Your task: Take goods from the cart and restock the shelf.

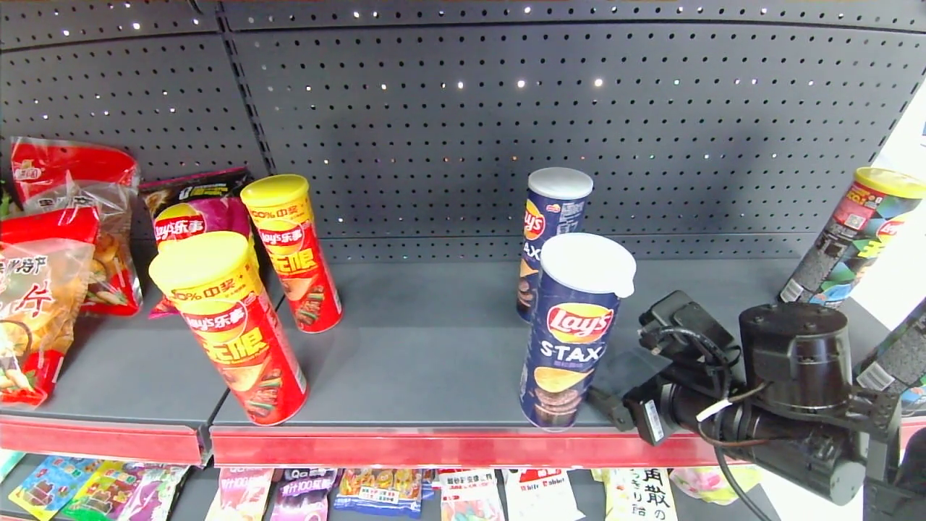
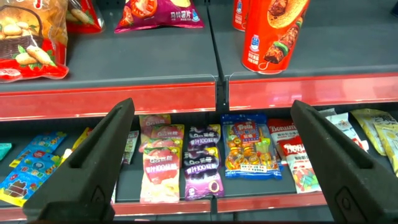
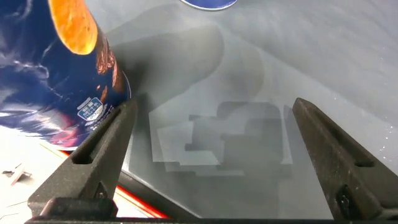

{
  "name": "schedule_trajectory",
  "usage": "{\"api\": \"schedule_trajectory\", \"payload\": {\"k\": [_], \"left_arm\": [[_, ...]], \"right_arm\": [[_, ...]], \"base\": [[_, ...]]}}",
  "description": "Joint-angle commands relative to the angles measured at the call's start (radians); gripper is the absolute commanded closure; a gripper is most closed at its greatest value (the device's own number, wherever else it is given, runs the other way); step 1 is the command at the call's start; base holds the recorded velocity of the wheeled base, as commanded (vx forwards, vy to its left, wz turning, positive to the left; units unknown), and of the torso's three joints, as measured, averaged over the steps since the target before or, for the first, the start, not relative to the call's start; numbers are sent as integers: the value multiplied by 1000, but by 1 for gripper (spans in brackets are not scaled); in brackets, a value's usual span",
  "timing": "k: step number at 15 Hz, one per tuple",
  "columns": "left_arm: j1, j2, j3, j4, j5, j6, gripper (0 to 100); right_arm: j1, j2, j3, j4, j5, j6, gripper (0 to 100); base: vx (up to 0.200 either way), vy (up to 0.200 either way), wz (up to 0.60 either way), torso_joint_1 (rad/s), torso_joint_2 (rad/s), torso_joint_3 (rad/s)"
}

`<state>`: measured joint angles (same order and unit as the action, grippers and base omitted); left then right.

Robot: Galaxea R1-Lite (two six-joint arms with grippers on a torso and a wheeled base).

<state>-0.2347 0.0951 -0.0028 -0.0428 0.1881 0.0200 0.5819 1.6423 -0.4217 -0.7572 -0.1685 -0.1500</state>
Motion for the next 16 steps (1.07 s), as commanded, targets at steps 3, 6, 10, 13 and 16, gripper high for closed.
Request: {"api": "schedule_trajectory", "payload": {"k": [3,6,10,13,16], "left_arm": [[0,2,0,0,1,0,0],[0,0,0,0,1,0,0],[0,2,1,0,1,0,0],[0,2,1,0,1,0,0],[0,2,0,0,1,1,0]], "right_arm": [[1,2,-3,-1,0,0,0],[1,13,-23,-1,0,0,0],[3,16,-25,-1,0,0,0],[3,14,-25,-1,0,1,0],[3,13,-25,-1,0,1,0]], "base": [[0,0,0,0,0,0],[0,0,0,0,0,0],[0,0,0,0,0,0],[0,0,0,0,0,0],[0,0,0,0,0,0]]}}
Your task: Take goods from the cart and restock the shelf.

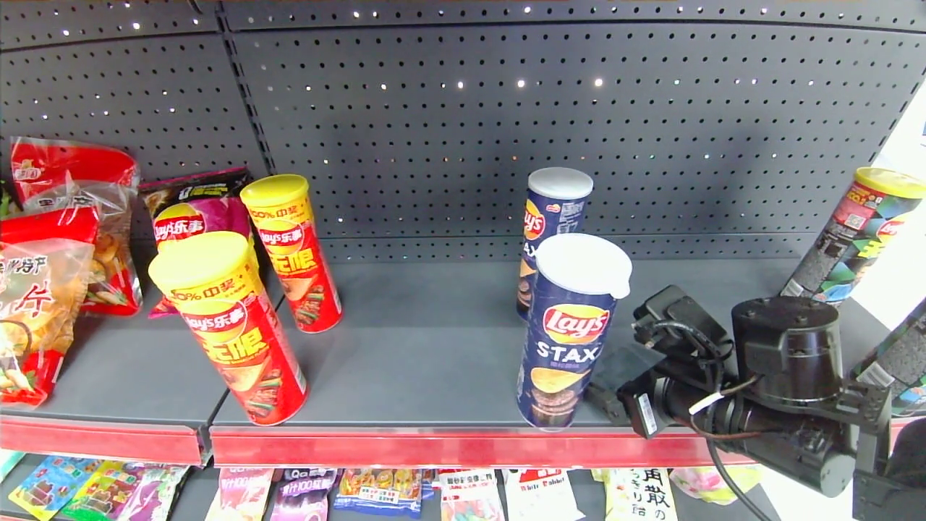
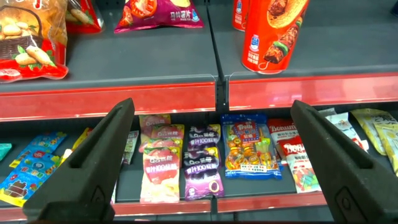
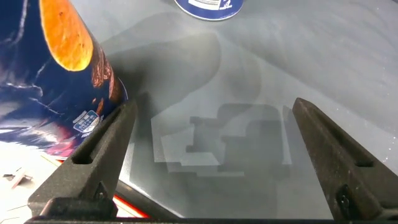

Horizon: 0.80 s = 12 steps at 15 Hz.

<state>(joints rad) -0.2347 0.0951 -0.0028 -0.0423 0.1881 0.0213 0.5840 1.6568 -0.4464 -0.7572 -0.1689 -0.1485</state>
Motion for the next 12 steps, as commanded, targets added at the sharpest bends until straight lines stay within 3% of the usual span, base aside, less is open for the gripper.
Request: {"api": "schedule_trajectory", "payload": {"k": [1,5,7,12], "left_arm": [[0,2,0,-1,1,0,0],[0,2,0,-1,2,5,0],[0,2,0,-1,1,37,0],[0,0,1,-5,2,19,0]], "right_arm": [[0,-2,2,-1,0,0,0],[-44,-26,-2,-1,-1,3,0],[-47,-72,20,-1,0,6,0],[-46,-200,61,-1,3,9,0]], "base": [[0,0,0,0,0,0],[0,0,0,0,0,0],[0,0,0,0,0,0],[0,0,0,0,0,0]]}}
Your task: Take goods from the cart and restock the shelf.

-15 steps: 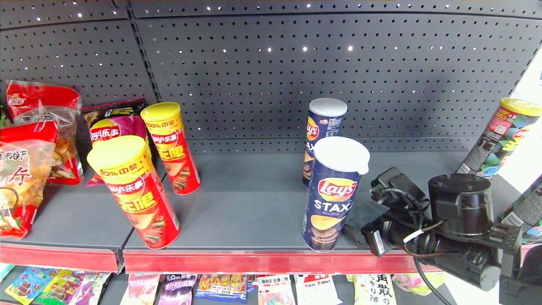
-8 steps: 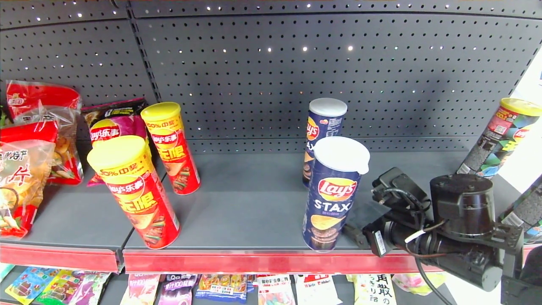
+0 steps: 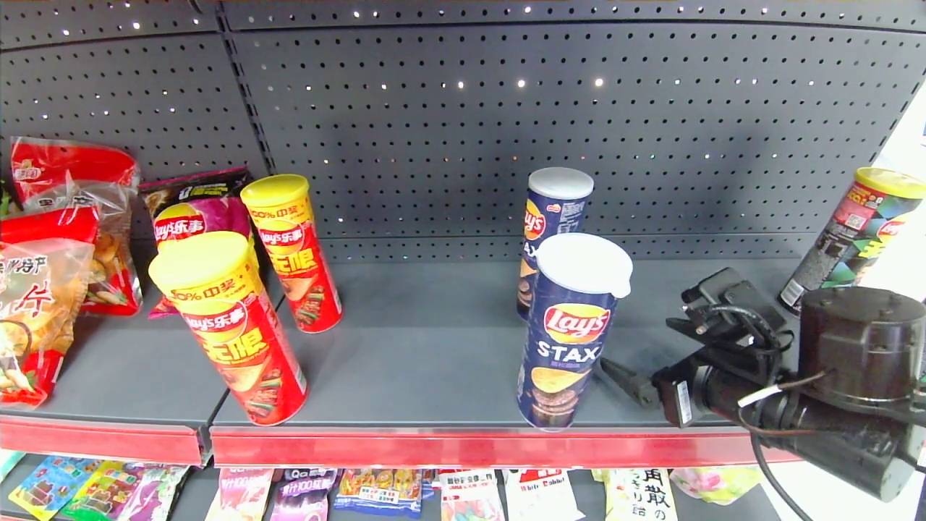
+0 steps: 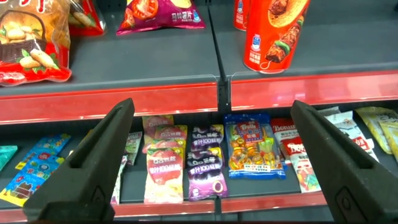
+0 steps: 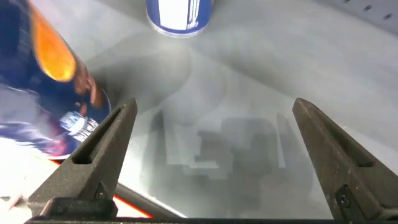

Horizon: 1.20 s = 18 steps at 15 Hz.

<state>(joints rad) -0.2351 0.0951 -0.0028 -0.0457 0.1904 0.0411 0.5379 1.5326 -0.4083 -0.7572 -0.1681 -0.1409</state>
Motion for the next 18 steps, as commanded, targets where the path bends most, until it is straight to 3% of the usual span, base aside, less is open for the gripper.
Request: {"api": "schedule_trajectory", "payload": {"k": [1,6,12,14,16,18], "left_arm": [[0,0,1,-3,-2,3,0],[0,2,1,-5,-2,5,0],[0,0,1,-5,-3,5,0],[0,2,1,-5,-6,6,0],[0,0,1,-5,-35,10,0],[0,0,3,-5,-46,10,0]], "right_arm": [[4,-112,43,-1,2,1,0],[34,-267,190,-1,33,0,0],[60,-358,226,3,41,-9,0],[56,-525,279,21,41,-34,0],[54,-709,292,113,41,-55,0],[40,-896,218,331,32,-97,0]], "base": [[0,0,0,0,0,0],[0,0,0,0,0,0],[0,0,0,0,0,0],[0,0,0,0,0,0],[0,0,0,0,0,0],[0,0,0,0,0,0]]}}
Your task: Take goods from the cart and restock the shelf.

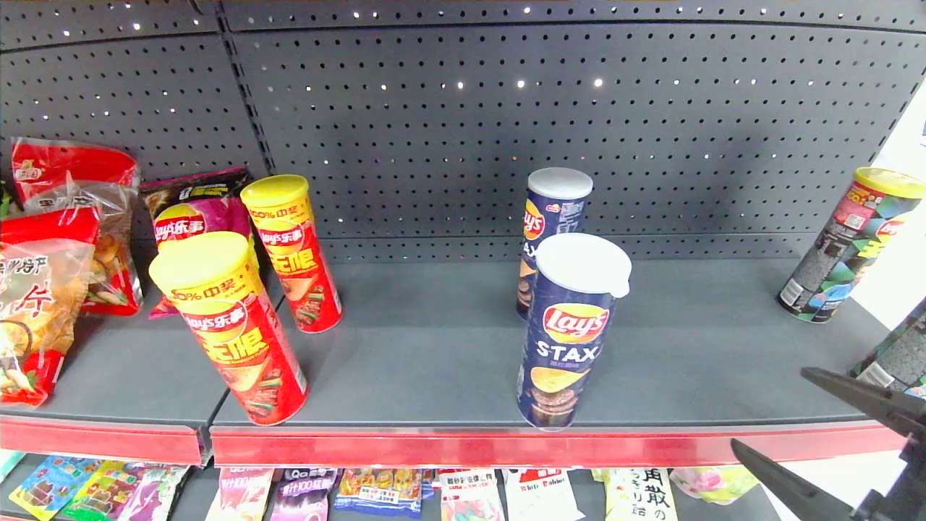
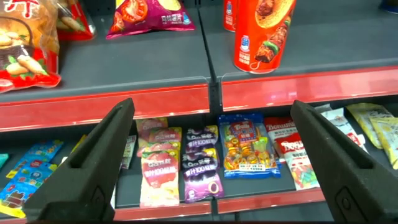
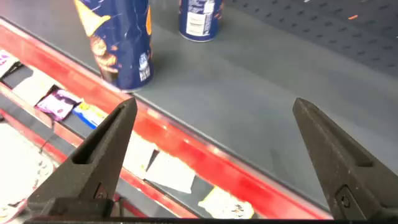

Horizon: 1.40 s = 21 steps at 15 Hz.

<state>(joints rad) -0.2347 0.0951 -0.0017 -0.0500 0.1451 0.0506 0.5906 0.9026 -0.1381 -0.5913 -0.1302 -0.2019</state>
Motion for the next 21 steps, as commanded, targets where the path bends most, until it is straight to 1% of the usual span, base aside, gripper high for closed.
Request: {"api": "schedule_trajectory", "payload": {"k": [1,2,3,4,5,6,7,8,10,11,12,13,14,15,16,17,18,19,20,21], "left_arm": [[0,2,0,-1,-1,5,0],[0,2,2,-1,-1,14,0],[0,0,0,-2,-1,14,0],[0,2,0,-2,-1,12,0],[0,2,0,-2,-1,11,0],[0,2,0,-2,-1,9,0],[0,2,2,-2,-1,6,0],[0,2,2,-1,-1,-8,0],[0,2,2,2,-1,-60,0],[0,2,2,4,-1,-74,0],[0,2,0,4,-1,-72,0],[0,2,2,2,-6,-69,0],[0,2,2,2,-18,-71,0],[0,2,2,4,-22,-69,0],[0,2,2,2,-22,-69,0],[0,2,2,2,-24,-69,0],[0,2,2,2,-22,-68,0],[0,0,2,2,-22,-60,0],[0,2,2,1,-22,-49,0],[0,0,2,1,-22,-46,0]], "right_arm": [[-46,-392,-121,346,-9,-37,0],[-72,-455,-164,449,-11,-37,0],[-160,-567,-265,666,-32,-36,0],[-170,-577,-275,689,-35,-34,0],[-284,-688,-347,900,-45,27,0],[-348,-738,-376,992,-48,70,0],[-417,-772,-391,1068,-52,76,0],[-476,-806,-391,1128,-54,87,0],[-474,-806,-387,1150,-149,116,0],[-477,-798,-379,1154,-198,116,0],[-482,-791,-376,1156,-210,116,0],[-506,-728,-360,1145,-230,119,0],[-543,-668,-367,1137,-232,118,0],[-603,-633,-370,1139,-232,116,0],[-632,-622,-367,1140,-232,114,0],[-698,-636,-321,1144,-209,116,0],[-687,-682,-279,1133,-169,113,0],[-644,-758,-245,1119,-80,95,0],[-583,-830,-189,1067,26,52,0],[-563,-849,-161,1033,49,35,0]], "base": [[0,0,0,0,0,0],[0,0,0,0,0,0],[0,0,0,0,0,0],[0,0,0,0,0,0],[0,0,0,0,0,0],[0,0,0,0,0,0],[0,0,0,0,0,0],[0,0,0,0,0,0],[0,0,0,0,0,0],[0,0,0,0,0,0],[0,0,0,0,0,0],[0,0,0,0,0,0],[0,0,0,0,0,0],[0,0,0,0,0,0],[0,0,0,0,0,0],[0,0,0,0,0,0],[0,0,0,0,0,0],[0,0,0,0,0,0],[0,0,0,0,0,0],[0,0,0,0,0,0]]}}
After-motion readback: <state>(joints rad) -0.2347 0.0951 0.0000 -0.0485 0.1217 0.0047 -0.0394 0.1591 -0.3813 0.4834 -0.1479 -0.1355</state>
